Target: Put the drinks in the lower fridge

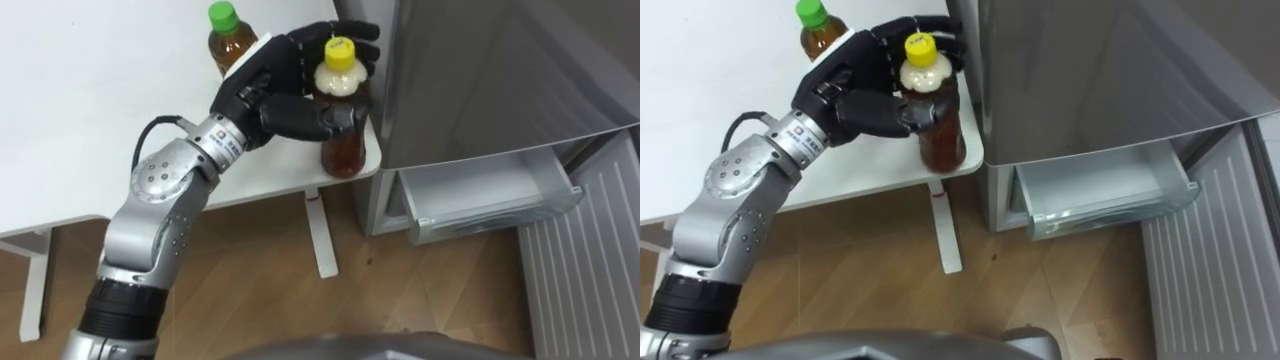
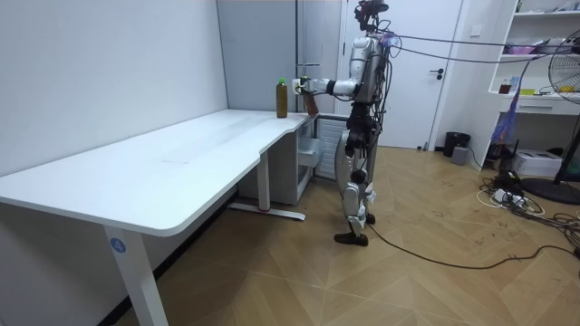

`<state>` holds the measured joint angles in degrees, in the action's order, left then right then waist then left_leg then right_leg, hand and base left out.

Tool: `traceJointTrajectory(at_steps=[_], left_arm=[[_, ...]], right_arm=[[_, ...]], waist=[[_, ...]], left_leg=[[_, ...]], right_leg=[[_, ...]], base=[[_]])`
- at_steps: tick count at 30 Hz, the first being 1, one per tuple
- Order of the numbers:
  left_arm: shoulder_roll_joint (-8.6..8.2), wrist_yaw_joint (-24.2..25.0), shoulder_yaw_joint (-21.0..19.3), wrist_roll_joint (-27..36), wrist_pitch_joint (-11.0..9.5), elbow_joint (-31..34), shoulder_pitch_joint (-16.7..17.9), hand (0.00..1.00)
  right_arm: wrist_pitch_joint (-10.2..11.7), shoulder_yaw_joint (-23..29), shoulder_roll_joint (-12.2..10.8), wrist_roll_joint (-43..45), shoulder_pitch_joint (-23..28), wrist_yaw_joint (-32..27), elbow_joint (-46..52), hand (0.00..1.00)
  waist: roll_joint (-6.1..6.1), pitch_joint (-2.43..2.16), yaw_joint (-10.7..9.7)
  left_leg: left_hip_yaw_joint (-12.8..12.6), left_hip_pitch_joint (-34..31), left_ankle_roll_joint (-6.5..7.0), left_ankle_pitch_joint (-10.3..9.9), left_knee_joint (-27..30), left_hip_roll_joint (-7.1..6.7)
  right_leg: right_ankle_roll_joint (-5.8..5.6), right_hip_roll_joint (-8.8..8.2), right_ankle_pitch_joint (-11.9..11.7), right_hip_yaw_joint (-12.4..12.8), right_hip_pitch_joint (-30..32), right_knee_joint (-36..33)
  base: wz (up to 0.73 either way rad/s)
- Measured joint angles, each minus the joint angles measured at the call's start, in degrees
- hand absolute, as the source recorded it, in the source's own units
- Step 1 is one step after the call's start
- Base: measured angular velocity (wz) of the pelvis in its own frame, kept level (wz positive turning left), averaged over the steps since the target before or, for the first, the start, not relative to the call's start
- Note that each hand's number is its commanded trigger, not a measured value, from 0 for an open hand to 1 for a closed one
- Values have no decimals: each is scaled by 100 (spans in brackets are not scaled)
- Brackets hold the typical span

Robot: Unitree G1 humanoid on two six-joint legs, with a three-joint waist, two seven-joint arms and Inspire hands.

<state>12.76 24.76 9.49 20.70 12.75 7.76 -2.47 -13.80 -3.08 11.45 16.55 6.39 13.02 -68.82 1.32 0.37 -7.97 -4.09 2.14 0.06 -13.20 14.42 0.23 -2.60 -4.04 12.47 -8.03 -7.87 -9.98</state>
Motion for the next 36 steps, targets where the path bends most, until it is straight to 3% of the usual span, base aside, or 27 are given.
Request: traceJointTrajectory(at_steps=[4,17,24,27,31,36], left_arm=[[29,70,118,-17,189,-126,1,100],[92,98,121,-9,222,-122,0,100],[109,100,119,-9,222,-109,-1,100],[134,79,118,-4,222,-41,-1,100],[101,62,137,-1,209,-29,0,100],[-71,50,146,-1,209,-29,-3,100]], right_arm=[[3,16,29,1,-12,85,23,0],[5,51,89,3,-10,104,19,0],[4,50,89,134,-70,260,29,0],[11,48,84,129,-81,195,55,0],[32,54,47,70,-126,53,172,0],[55,36,29,-109,-131,-37,527,0]], waist=[[37,-9,-28],[27,20,-102],[-34,44,-90],[-82,30,-83],[-184,6,-68],[-151,2,45]], left_leg=[[0,-43,0,0,36,2],[-5,-94,5,3,48,10],[3,-180,5,3,80,10],[-10,-176,5,3,79,10],[-11,-68,5,3,80,12],[-16,-58,5,3,89,18]], right_leg=[[8,0,-5,0,12,-3],[10,-3,-6,2,99,-77],[10,-3,-6,-8,168,-76],[10,-3,-6,-10,169,-75],[10,2,-6,-14,69,-59],[18,5,-11,-7,58,-66]], base=[[0],[0],[0],[0],[0],[-1]])
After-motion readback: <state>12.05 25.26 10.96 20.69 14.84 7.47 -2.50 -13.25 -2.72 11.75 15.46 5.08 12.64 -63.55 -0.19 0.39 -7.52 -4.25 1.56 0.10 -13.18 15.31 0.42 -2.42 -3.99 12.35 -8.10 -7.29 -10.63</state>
